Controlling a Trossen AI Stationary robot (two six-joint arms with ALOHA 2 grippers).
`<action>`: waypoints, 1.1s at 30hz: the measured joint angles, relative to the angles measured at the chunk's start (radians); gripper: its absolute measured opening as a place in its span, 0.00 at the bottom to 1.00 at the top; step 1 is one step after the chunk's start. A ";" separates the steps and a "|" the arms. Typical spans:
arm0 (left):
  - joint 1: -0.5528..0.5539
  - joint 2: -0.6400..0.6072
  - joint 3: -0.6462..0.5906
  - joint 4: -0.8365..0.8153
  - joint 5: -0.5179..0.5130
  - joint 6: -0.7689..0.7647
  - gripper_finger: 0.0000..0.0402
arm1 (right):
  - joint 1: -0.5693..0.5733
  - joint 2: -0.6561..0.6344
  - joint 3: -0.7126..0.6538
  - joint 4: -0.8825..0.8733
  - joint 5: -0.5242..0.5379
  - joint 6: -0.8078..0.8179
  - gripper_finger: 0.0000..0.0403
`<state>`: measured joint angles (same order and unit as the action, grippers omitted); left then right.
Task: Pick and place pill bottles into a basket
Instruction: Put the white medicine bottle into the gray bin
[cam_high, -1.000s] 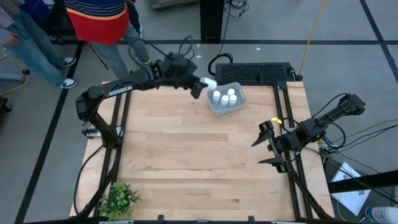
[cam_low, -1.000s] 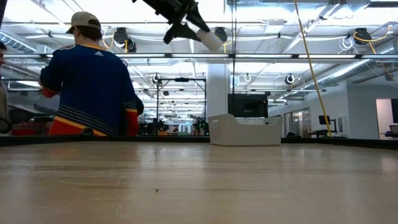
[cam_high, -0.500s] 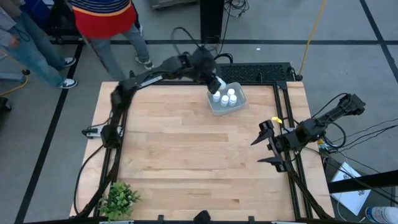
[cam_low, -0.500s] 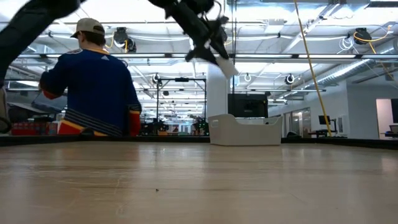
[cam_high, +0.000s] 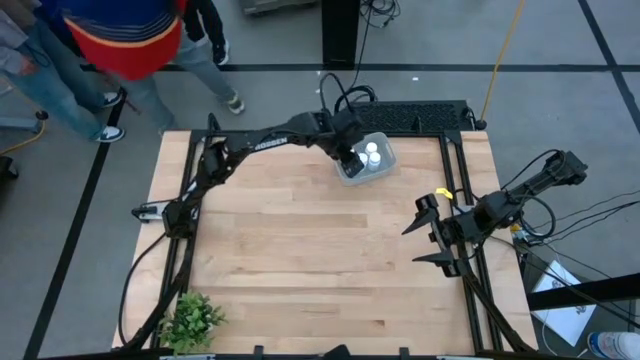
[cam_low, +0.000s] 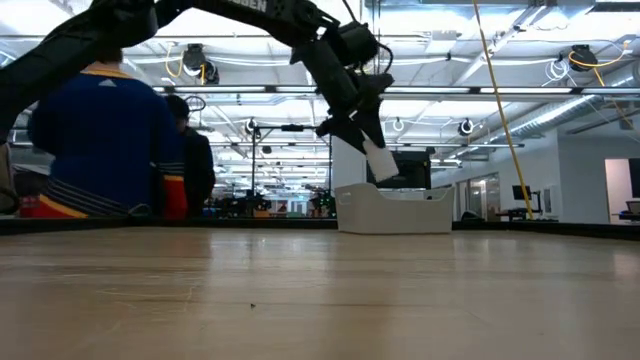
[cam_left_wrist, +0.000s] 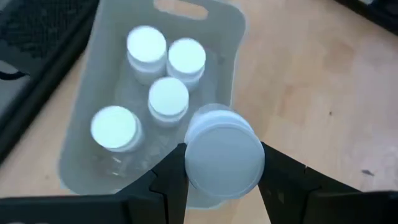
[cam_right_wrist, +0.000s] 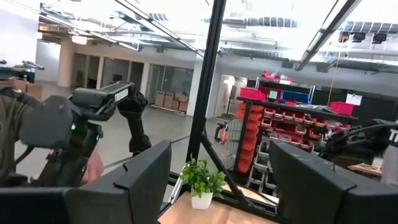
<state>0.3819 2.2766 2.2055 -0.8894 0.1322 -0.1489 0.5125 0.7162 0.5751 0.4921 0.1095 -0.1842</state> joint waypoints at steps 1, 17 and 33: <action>-0.001 0.007 0.000 0.000 -0.002 -0.002 0.41 | 0.000 0.000 0.000 -0.003 0.000 0.000 0.65; 0.013 0.029 -0.001 -0.042 -0.035 0.034 0.41 | 0.000 0.000 0.000 -0.004 0.001 -0.005 0.65; 0.009 0.115 -0.003 -0.054 -0.054 0.052 0.41 | 0.000 0.001 0.000 -0.023 0.050 -0.004 0.65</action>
<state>0.3912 2.3912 2.2024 -0.9438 0.0783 -0.0966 0.5121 0.7170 0.5751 0.4694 0.1596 -0.1883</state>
